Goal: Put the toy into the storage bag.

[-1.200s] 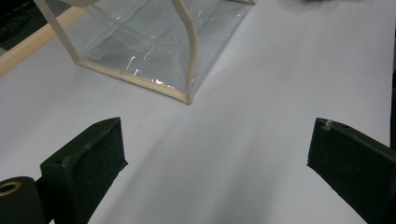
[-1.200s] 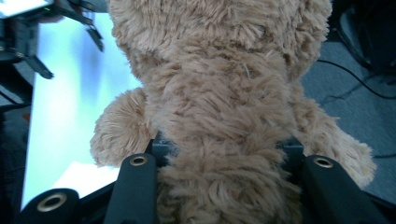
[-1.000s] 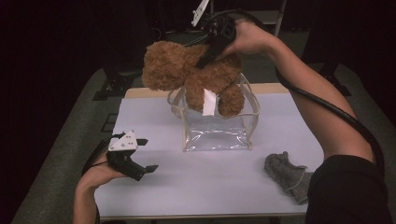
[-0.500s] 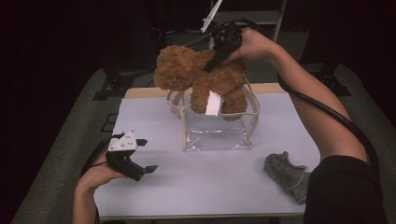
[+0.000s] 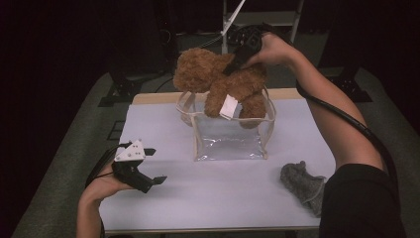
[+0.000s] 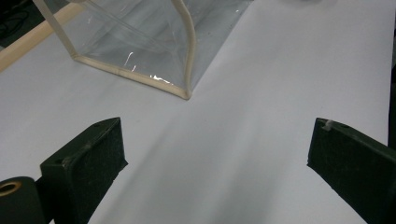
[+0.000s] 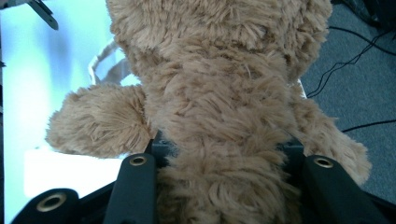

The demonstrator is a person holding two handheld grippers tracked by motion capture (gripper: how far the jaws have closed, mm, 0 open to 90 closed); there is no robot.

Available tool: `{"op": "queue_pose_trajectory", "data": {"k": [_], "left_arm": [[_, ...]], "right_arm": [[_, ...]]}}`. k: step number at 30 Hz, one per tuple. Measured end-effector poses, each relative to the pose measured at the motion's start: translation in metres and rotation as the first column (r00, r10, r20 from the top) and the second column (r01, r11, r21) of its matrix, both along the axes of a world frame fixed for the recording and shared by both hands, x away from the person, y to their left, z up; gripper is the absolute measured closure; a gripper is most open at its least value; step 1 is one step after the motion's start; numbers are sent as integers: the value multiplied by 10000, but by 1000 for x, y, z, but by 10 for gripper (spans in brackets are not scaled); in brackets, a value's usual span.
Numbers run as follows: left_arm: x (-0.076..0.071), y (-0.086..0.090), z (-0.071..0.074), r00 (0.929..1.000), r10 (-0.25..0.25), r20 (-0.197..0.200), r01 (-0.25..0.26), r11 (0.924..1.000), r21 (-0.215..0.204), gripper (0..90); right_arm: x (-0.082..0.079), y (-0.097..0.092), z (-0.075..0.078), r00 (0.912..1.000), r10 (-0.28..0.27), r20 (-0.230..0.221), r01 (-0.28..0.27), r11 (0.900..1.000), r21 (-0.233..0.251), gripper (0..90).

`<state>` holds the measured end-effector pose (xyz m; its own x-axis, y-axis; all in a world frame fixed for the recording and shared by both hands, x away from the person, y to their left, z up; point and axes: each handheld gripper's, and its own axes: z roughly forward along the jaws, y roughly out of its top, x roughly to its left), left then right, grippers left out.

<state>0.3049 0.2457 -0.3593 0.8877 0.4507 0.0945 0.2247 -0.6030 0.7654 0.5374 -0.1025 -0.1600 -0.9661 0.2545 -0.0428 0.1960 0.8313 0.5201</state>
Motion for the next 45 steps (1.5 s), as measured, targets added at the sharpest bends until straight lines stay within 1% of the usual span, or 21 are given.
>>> {"op": "queue_pose_trajectory", "data": {"k": [2, 4, 5, 7, 13, 16, 19, 22, 23, 24, 25, 26, 28, 29, 31, 32, 35, 38, 39, 44, 45], "left_arm": [[0, 0, 0, 10000, -12, 12, 12, 10000, 8, 32], [0, 0, 0, 10000, -11, 27, 10, 10000, 23, 32], [-1, 0, 0, 10000, -3, 22, 3, 10000, 21, 32], [-1, 0, 0, 10000, -9, 22, 9, 10000, 15, 33], [-1, 0, -1, 10000, 9, -7, -9, 10000, 67, 32], [-1, 0, -1, 10000, -1, -31, 1, 10000, 70, 33], [-1, -1, -2, 10000, -29, -47, 29, 9999, 113, 32], [-1, -2, -2, 10000, -31, -40, 32, 9999, 129, 32], [-1, -2, -2, 10000, -31, -40, 32, 9999, 129, 33], [-1, -2, -2, 10000, -41, -31, 42, 9999, 116, 32], [-1, -2, -2, 10000, -41, -31, 42, 9999, 116, 32], [-1, -2, -2, 10000, -69, -35, 69, 9999, 142, 32], [-1, -3, -2, 10000, -79, -49, 79, 9998, 167, 32], [-1, -3, -2, 10000, -79, -49, 79, 9998, 167, 32], [-1, -4, -3, 9999, -118, -80, 119, 9998, 183, 32], [-1, -4, -3, 9999, -137, -82, 139, 9997, 208, 32], [0, -4, -3, 9998, -156, -89, 158, 9995, 271, 32], [0, -5, -4, 9998, -148, -132, 152, 9995, 289, 32], [0, -5, -4, 9998, -182, -120, 186, 9992, 340, 32], [-1, -4, -3, 9999, -130, -75, 132, 9994, 307, 32], [-1, -4, -3, 9999, -130, -75, 132, 9994, 307, 32]], "right_arm": [[1, 0, -2, 10000, -29, -18, 29, 10000, -25, 551], [4, -4, -6, 9996, -256, 89, 256, 9997, 4, 552], [7, -6, -7, 9994, -344, -33, 345, 9994, 79, 551], [8, -9, -6, 9994, -337, -42, 337, 9994, 121, 551], [11, -16, -1, 9980, -631, 6, 631, 9977, 263, 551], [8, -16, -4, 9990, -450, 45, 448, 9984, 334, 551], [2, -12, -9, 9997, -234, 5, 234, 9996, 175, 549], [-6, -7, -20, 9999, 8, -134, -9, 10000, -96, 548], [-6, -7, -20, 9999, 8, -134, -9, 10000, -96, 548], [-11, -6, -31, 9995, 87, -289, -89, 9999, -100, 549], [-11, -6, -31, 9995, 87, -289, -89, 9999, -100, 549], [-14, -7, -41, 9989, 93, -453, -100, 9998, -155, 549], [-15, -9, -50, 9982, 114, -584, -125, 9997, -193, 549], [-15, -9, -50, 9982, 114, -584, -125, 9997, -193, 549], [-16, -13, -61, 9968, 0, -797, -21, 9997, -259, 550], [-17, -16, -71, 9952, -52, -973, 24, 9996, -286, 550], [-19, -17, -83, 9933, -21, -1156, -27, 9991, -414, 551], [-20, -16, -89, 9920, 29, -1265, -105, 9981, -599, 551], [-22, -13, -96, 9905, 111, -1372, -217, 9969, -762, 551], [-24, -6, -107, 9904, 175, -1372, -345, 9919, -1223, 550], [-24, -6, -107, 9904, 175, -1372, -345, 9919, -1223, 550]]}}
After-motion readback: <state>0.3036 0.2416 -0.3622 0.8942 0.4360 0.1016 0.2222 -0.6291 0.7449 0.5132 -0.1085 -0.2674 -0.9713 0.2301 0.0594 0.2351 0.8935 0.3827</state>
